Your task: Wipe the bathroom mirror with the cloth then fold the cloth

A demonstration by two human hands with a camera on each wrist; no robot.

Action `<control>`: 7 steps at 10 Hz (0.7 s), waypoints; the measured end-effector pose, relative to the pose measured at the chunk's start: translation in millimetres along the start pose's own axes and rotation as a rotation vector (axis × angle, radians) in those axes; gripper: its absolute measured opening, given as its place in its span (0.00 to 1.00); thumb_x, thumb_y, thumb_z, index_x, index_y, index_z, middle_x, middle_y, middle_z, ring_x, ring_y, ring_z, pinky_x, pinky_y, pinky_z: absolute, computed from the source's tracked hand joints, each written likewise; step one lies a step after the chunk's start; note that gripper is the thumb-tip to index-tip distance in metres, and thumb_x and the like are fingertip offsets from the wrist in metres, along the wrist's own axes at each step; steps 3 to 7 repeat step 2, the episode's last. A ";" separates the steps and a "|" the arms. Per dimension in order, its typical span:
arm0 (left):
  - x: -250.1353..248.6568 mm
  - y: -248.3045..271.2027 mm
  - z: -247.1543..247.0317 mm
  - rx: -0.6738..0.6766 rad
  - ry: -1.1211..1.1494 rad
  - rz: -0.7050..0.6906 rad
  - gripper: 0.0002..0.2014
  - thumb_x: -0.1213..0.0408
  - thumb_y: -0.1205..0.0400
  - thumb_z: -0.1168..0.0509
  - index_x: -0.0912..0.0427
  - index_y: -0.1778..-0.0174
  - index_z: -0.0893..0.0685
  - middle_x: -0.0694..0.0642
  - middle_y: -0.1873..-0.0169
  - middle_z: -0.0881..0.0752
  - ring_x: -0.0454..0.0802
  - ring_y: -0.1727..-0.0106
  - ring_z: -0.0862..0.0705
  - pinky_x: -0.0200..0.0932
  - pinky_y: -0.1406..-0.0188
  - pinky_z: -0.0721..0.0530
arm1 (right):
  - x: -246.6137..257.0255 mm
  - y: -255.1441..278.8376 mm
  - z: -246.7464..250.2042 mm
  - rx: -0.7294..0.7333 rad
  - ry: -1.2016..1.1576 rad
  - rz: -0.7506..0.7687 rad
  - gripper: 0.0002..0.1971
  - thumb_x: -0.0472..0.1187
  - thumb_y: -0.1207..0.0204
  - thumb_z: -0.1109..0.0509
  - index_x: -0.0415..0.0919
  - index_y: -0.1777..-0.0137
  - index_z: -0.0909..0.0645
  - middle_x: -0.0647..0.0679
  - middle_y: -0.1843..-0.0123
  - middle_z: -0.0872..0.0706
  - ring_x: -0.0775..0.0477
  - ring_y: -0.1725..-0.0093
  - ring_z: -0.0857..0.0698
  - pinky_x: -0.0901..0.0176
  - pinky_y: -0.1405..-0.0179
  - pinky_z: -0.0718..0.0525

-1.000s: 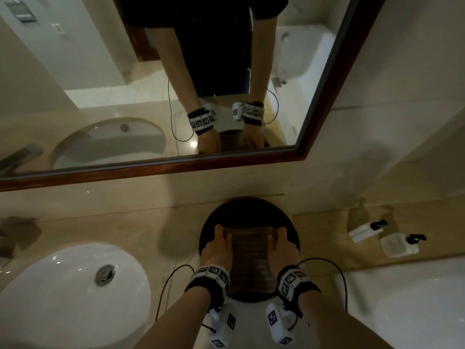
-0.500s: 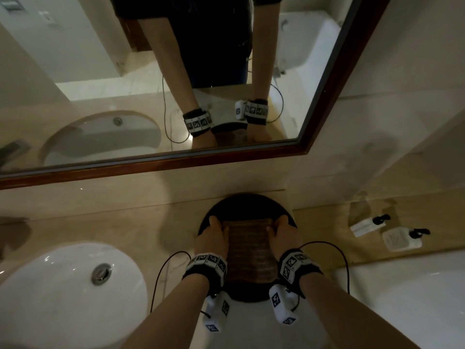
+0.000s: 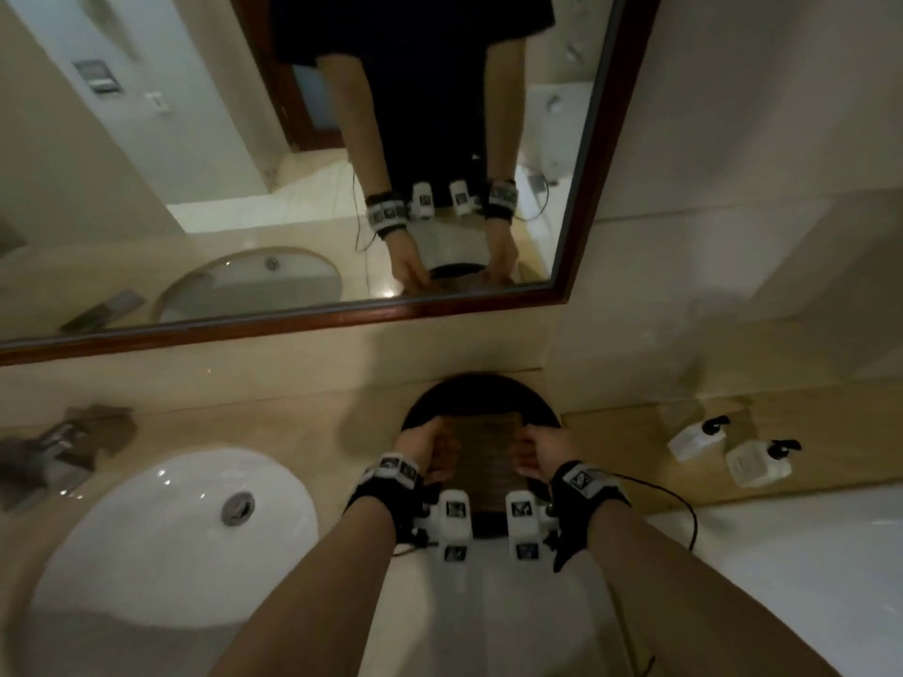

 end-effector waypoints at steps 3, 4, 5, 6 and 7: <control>34.5 48.3 -7.1 0.083 0.112 0.005 0.27 0.43 0.12 0.48 0.60 0.29 0.22 0.55 0.33 0.20 0.57 0.27 0.24 0.53 0.35 0.22 | -40.0 30.9 -13.7 0.079 -0.099 -0.079 0.15 0.44 0.16 0.40 0.31 0.44 0.19 0.35 0.54 0.13 0.41 0.62 0.17 0.52 0.67 0.17; 34.5 48.3 -7.1 0.083 0.112 0.005 0.27 0.43 0.12 0.48 0.60 0.29 0.22 0.55 0.33 0.20 0.57 0.27 0.24 0.53 0.35 0.22 | -40.0 30.9 -13.7 0.079 -0.099 -0.079 0.15 0.44 0.16 0.40 0.31 0.44 0.19 0.35 0.54 0.13 0.41 0.62 0.17 0.52 0.67 0.17; 34.5 48.3 -7.1 0.083 0.112 0.005 0.27 0.43 0.12 0.48 0.60 0.29 0.22 0.55 0.33 0.20 0.57 0.27 0.24 0.53 0.35 0.22 | -40.0 30.9 -13.7 0.079 -0.099 -0.079 0.15 0.44 0.16 0.40 0.31 0.44 0.19 0.35 0.54 0.13 0.41 0.62 0.17 0.52 0.67 0.17; 34.5 48.3 -7.1 0.083 0.112 0.005 0.27 0.43 0.12 0.48 0.60 0.29 0.22 0.55 0.33 0.20 0.57 0.27 0.24 0.53 0.35 0.22 | -40.0 30.9 -13.7 0.079 -0.099 -0.079 0.15 0.44 0.16 0.40 0.31 0.44 0.19 0.35 0.54 0.13 0.41 0.62 0.17 0.52 0.67 0.17; 34.5 48.3 -7.1 0.083 0.112 0.005 0.27 0.43 0.12 0.48 0.60 0.29 0.22 0.55 0.33 0.20 0.57 0.27 0.24 0.53 0.35 0.22 | -40.0 30.9 -13.7 0.079 -0.099 -0.079 0.15 0.44 0.16 0.40 0.31 0.44 0.19 0.35 0.54 0.13 0.41 0.62 0.17 0.52 0.67 0.17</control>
Point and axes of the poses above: each hand's wrist, its own y-axis away from the middle knuckle, its own z-axis out of the back of the hand, x = y × z, the point moved 5 cm from there along -y, towards the middle knuckle
